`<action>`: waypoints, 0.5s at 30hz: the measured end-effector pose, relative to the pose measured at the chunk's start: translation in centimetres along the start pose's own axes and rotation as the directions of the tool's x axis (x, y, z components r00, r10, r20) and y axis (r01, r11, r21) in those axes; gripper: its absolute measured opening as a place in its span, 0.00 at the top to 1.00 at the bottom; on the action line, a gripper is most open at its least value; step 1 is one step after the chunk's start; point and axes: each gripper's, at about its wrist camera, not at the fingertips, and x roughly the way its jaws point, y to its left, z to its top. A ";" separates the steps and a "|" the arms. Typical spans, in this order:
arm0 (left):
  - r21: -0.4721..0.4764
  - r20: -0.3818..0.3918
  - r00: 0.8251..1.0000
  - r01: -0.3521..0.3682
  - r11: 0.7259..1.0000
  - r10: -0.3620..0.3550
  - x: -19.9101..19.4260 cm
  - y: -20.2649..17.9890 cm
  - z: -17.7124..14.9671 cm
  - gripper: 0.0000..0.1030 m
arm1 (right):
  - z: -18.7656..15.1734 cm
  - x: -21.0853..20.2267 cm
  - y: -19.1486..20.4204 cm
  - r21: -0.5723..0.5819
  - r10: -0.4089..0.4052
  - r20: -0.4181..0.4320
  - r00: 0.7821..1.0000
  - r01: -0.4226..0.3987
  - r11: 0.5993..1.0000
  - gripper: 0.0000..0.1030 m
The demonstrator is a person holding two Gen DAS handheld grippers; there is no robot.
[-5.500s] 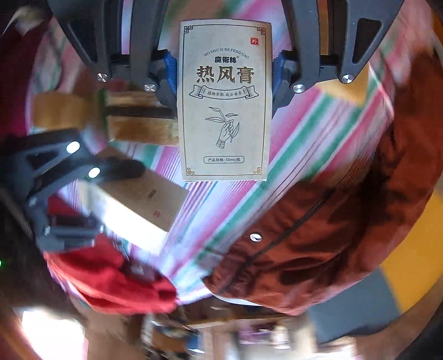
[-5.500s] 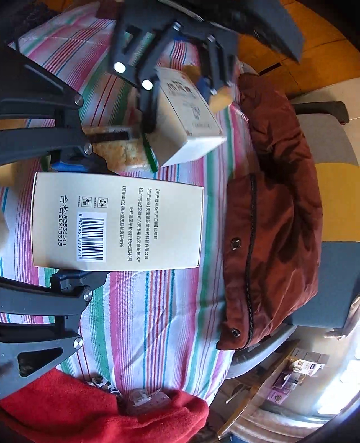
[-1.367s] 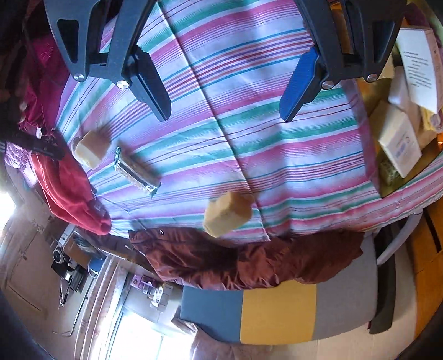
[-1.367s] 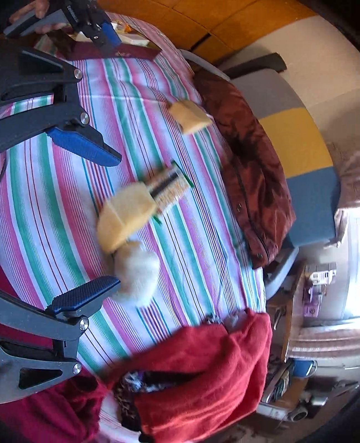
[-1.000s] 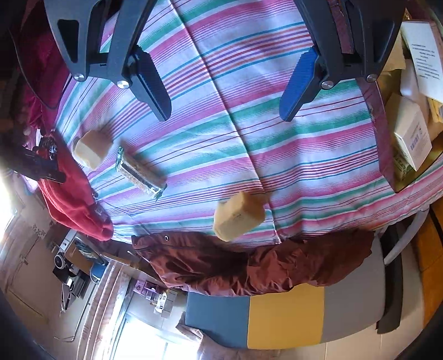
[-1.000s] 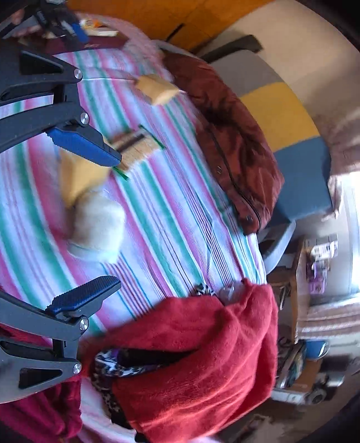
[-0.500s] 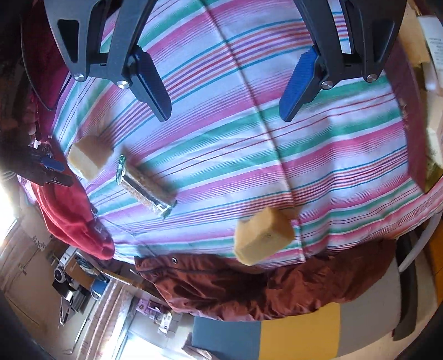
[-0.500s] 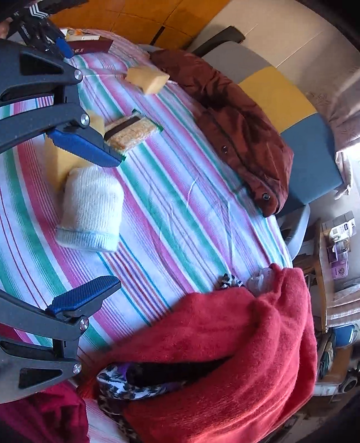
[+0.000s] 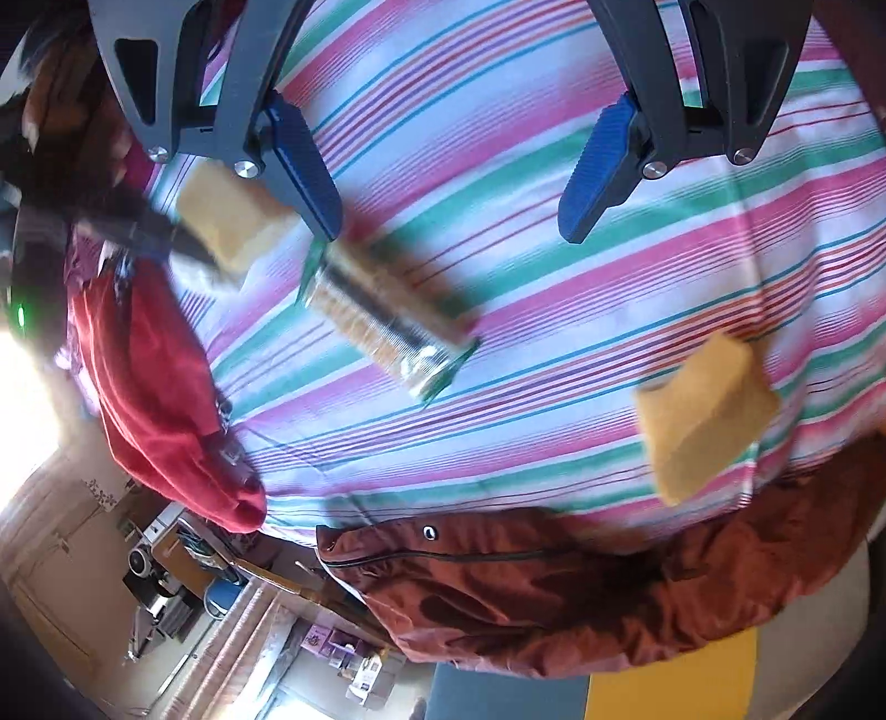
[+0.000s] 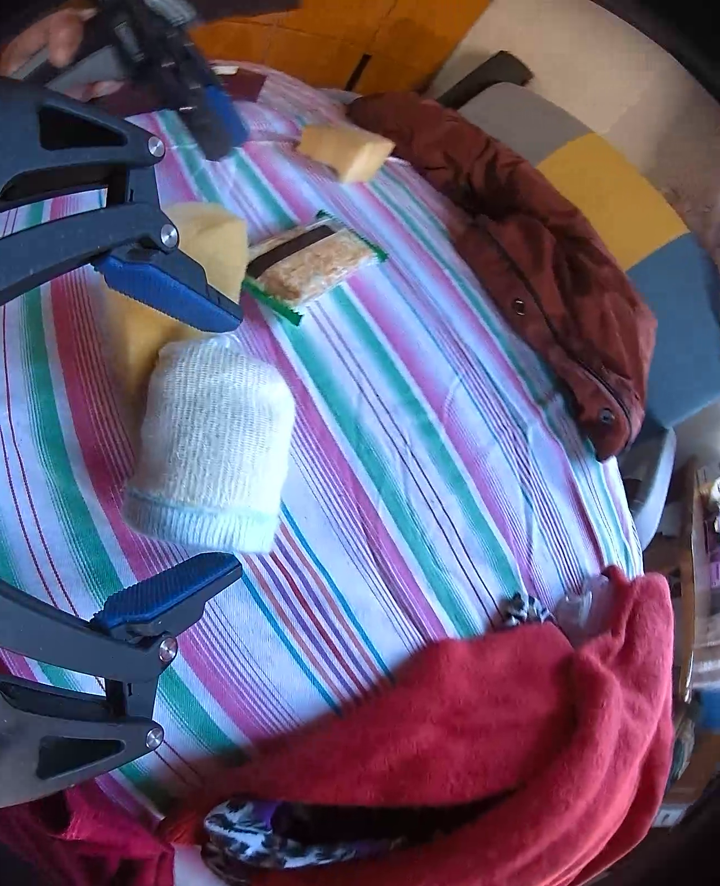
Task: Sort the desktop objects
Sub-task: 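Grasp the white sock with the right tool while the left tool grasps the cracker packet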
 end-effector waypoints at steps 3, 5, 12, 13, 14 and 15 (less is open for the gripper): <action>-0.043 -0.036 0.998 0.040 0.998 -0.041 1.6 -0.9 1.8 0.21 | -0.1 0.3 0.6 -0.049 -0.050 -0.005 0.999 0.050 0.998 0.20; -0.053 -0.043 0.998 0.040 0.998 -0.042 2.8 -1.6 3.1 0.21 | -0.3 0.4 1.1 -0.091 -0.063 -0.003 0.998 0.062 0.994 0.28; -0.166 -0.135 0.991 -0.017 0.986 -0.006 7.0 -2.6 5.5 0.21 | -0.3 0.2 2.0 -0.165 -0.091 0.016 0.996 0.093 0.982 0.33; -0.166 -0.141 0.990 -0.028 0.986 0.004 7.3 -2.7 5.6 0.21 | -0.2 0.2 1.8 -0.161 -0.088 0.014 0.996 0.089 0.983 0.33; -0.159 -0.140 0.990 -0.051 0.986 0.029 7.7 -3.0 5.7 0.21 | -0.1 0.2 1.8 -0.155 -0.084 0.011 0.996 0.085 0.984 0.33; -0.139 -0.133 0.990 -0.071 0.988 0.052 7.9 -3.5 5.8 0.21 | -0.1 0.2 1.7 -0.153 -0.081 0.010 0.997 0.082 0.985 0.33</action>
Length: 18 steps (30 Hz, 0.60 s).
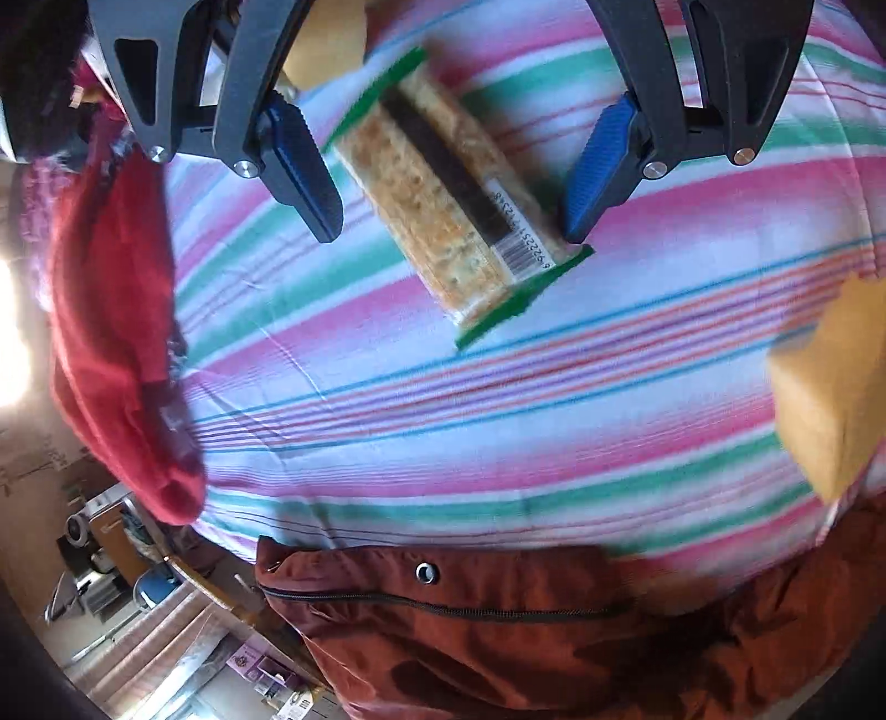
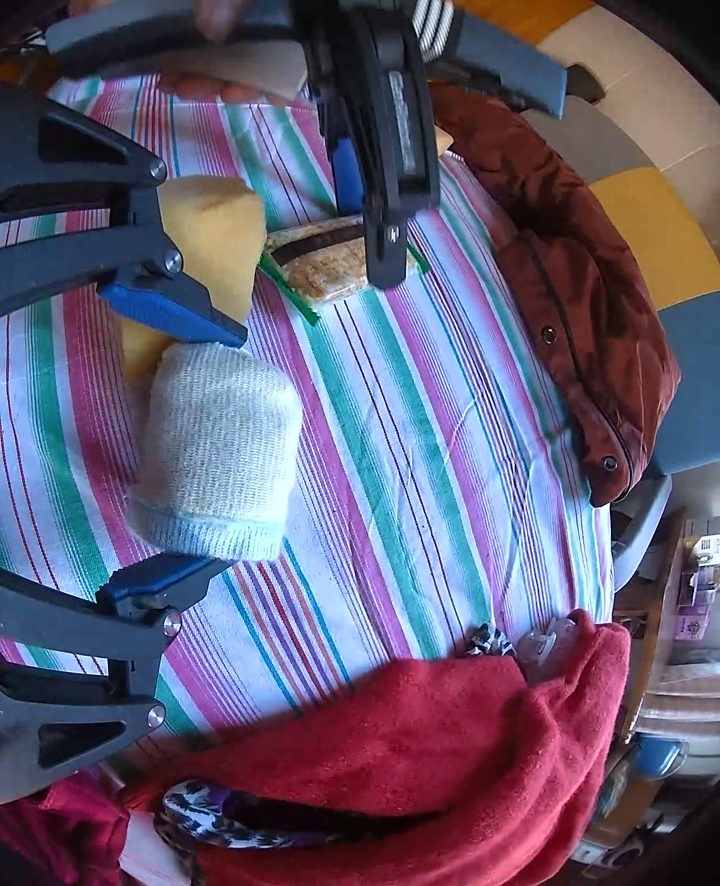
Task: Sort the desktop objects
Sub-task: 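Grasp the white sock with the right tool while the left tool grasps the cracker packet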
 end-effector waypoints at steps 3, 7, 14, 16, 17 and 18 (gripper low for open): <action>0.097 0.017 0.997 -0.075 0.992 0.074 0.7 -1.6 0.0 0.21 | -0.2 -0.1 0.3 -0.008 -0.004 0.000 1.000 0.004 1.000 0.33; 0.270 0.047 0.986 -0.165 0.949 0.158 1.6 -3.1 -1.1 0.17 | -0.2 -0.3 0.5 -0.026 -0.016 0.008 1.000 0.016 1.000 0.33; 0.300 0.063 0.984 -0.179 0.937 0.168 1.1 -2.1 -1.9 0.16 | -0.1 -0.7 0.4 -0.033 -0.044 0.030 0.999 0.045 0.998 0.33; 0.297 0.082 0.983 -0.184 0.937 0.167 0.6 -1.6 -2.2 0.24 | -0.1 -0.8 0.3 -0.026 -0.045 0.035 0.998 0.046 0.999 0.33; 0.295 0.090 0.982 -0.188 0.937 0.168 0.4 -1.3 -2.4 0.30 | -0.1 -0.9 0.1 -0.020 -0.046 0.038 0.998 0.047 0.999 0.33; 0.295 0.096 0.981 -0.190 0.937 0.168 0.2 -1.1 -2.5 0.33 | 0.0 -1.0 0.0 -0.017 -0.049 0.045 0.998 0.050 0.999 0.33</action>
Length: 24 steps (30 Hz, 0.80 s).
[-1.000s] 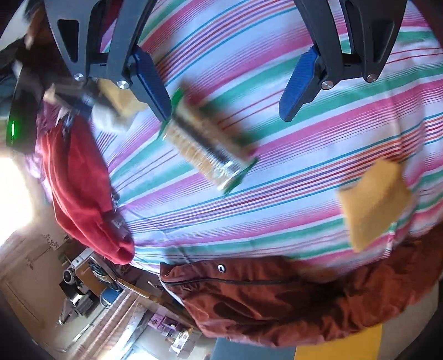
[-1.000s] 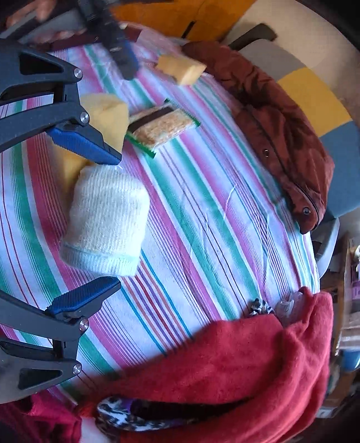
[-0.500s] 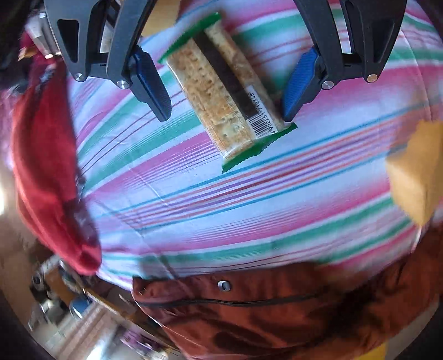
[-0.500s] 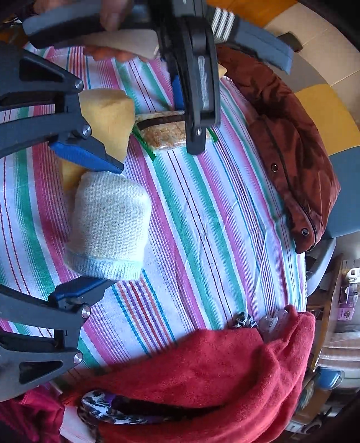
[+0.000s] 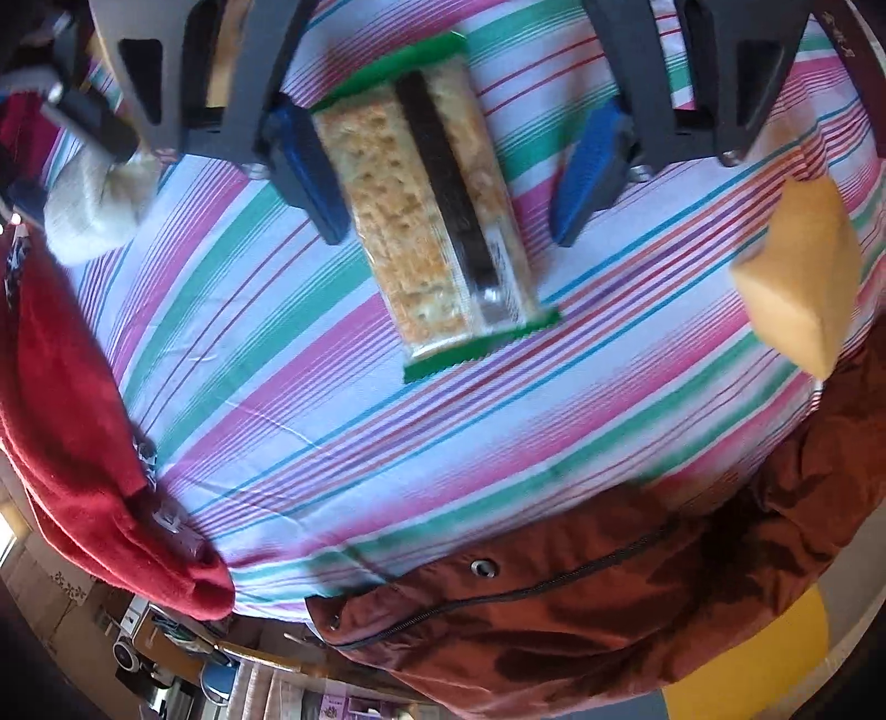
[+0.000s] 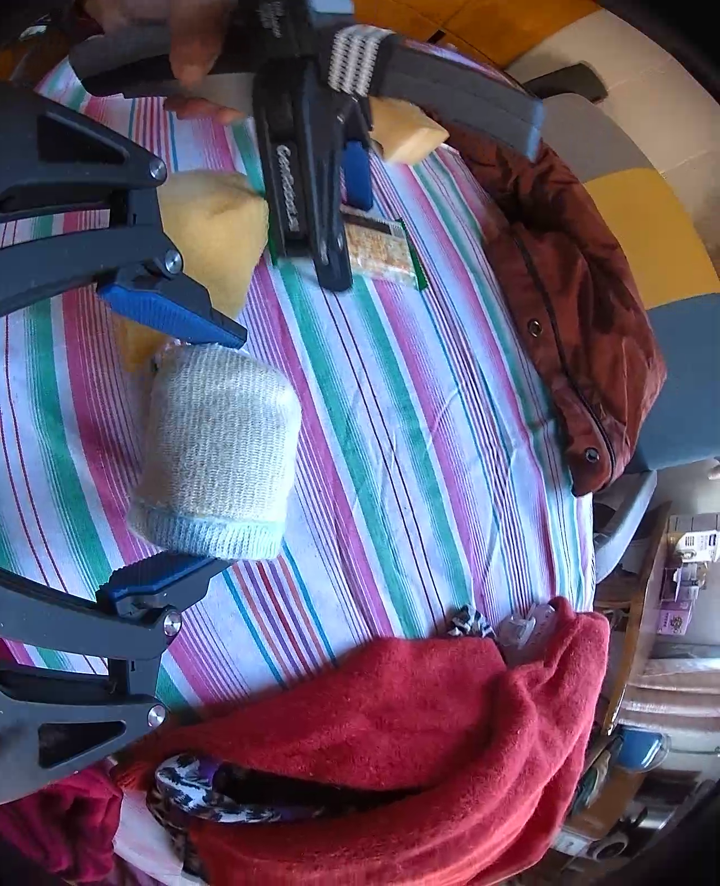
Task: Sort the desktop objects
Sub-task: 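Grasp the white sock with the right tool while the left tool grasps the cracker packet, then carry the sock and cracker packet to the gold tray and release both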
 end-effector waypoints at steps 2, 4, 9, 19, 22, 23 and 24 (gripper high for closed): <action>0.001 0.012 1.000 0.001 1.000 -0.001 -0.4 0.6 -0.5 0.47 | 0.1 -0.2 0.0 -0.004 -0.002 0.016 1.000 0.002 1.000 0.33; 0.012 0.019 1.000 0.009 1.000 -0.009 -0.8 1.3 -1.1 0.51 | 0.1 -0.3 0.0 -0.008 0.001 0.028 1.000 0.000 1.000 0.33; 0.059 0.049 0.999 -0.002 0.998 -0.001 -2.0 2.4 -3.5 0.51 | 0.2 -0.6 0.6 -0.033 0.013 0.058 0.998 -0.012 0.999 0.34; 0.023 0.090 0.996 -0.004 1.000 0.002 -4.2 6.1 -8.4 0.51 | 0.2 -1.1 0.5 -0.021 0.012 0.095 0.995 -0.010 1.000 0.34; -0.001 0.110 0.994 -0.011 1.000 0.011 -5.1 7.3 -10.6 0.51 | 0.1 -1.2 0.9 -0.038 0.013 0.106 0.994 -0.009 0.999 0.34; -0.002 0.115 0.993 -0.015 1.000 0.015 -5.2 7.5 -11.0 0.51 | 0.1 -1.3 1.0 -0.043 0.011 0.111 0.994 -0.006 0.999 0.34; -0.006 0.122 0.992 -0.019 1.000 0.020 -5.5 7.7 -11.7 0.51 | 0.1 -1.4 1.2 -0.045 0.012 0.120 0.993 -0.006 0.999 0.34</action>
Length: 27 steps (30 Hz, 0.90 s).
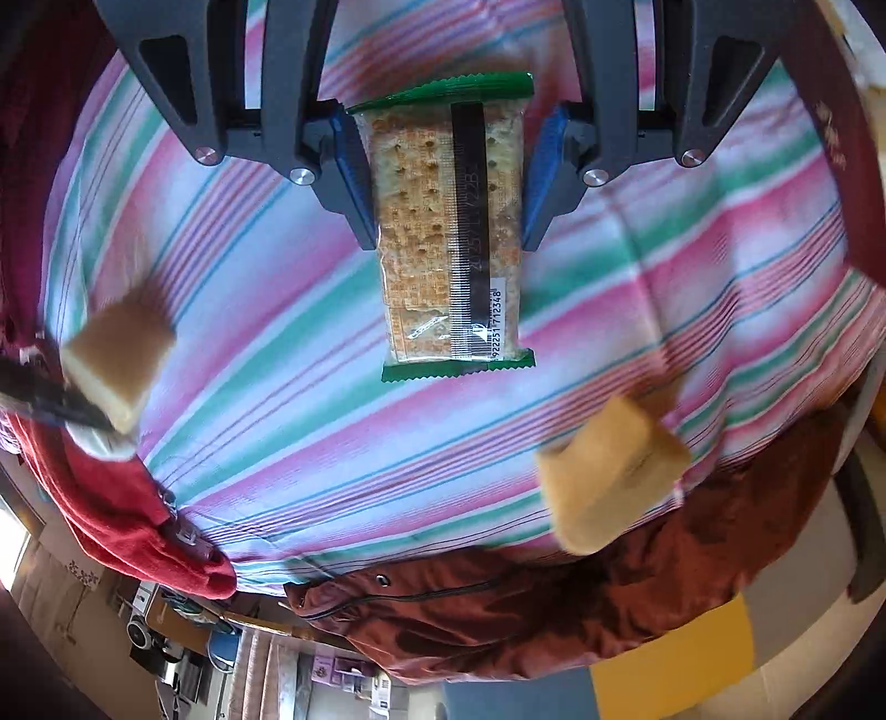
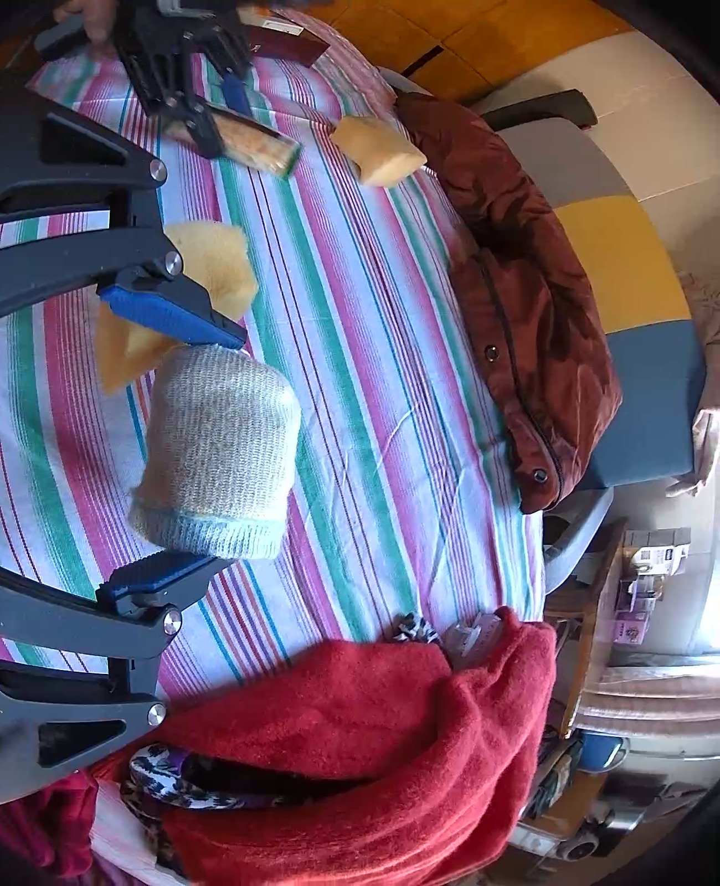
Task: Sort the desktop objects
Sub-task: 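Carry the sock and cracker packet to the gold tray and release both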
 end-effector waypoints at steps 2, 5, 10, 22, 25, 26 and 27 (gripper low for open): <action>-0.013 0.007 1.000 0.001 1.000 -0.001 -0.8 0.6 -1.3 0.51 | 0.1 -0.2 0.0 0.000 -0.003 0.014 1.000 0.003 1.000 0.34; -0.022 0.015 1.000 -0.001 1.000 0.001 -1.6 1.0 -2.7 0.51 | 0.1 -0.5 -0.5 0.023 -0.004 0.028 1.000 0.003 1.000 0.34; -0.046 0.030 1.000 0.002 0.999 -0.001 -2.3 1.5 -4.3 0.51 | 0.2 -1.4 -0.6 0.048 0.020 0.063 0.998 -0.023 0.999 0.34; -0.071 0.058 0.998 0.024 0.997 -0.020 -3.0 2.4 -5.5 0.51 | -1.6 -5.8 6.0 -0.009 0.126 0.106 0.986 -0.126 0.992 0.34; -0.093 0.067 0.997 0.034 0.995 -0.027 -3.4 3.0 -5.9 0.51 | -2.5 -6.8 8.5 -0.039 0.180 0.111 0.977 -0.177 0.983 0.34; -0.096 0.068 0.997 0.035 0.995 -0.028 -3.4 3.1 -6.1 0.51 | -2.8 -7.1 9.4 -0.052 0.194 0.110 0.975 -0.189 0.981 0.34; -0.098 0.073 0.997 0.029 0.995 -0.021 -3.6 3.3 -6.3 0.51 | -3.1 -7.2 10.2 -0.067 0.206 0.108 0.972 -0.200 0.978 0.34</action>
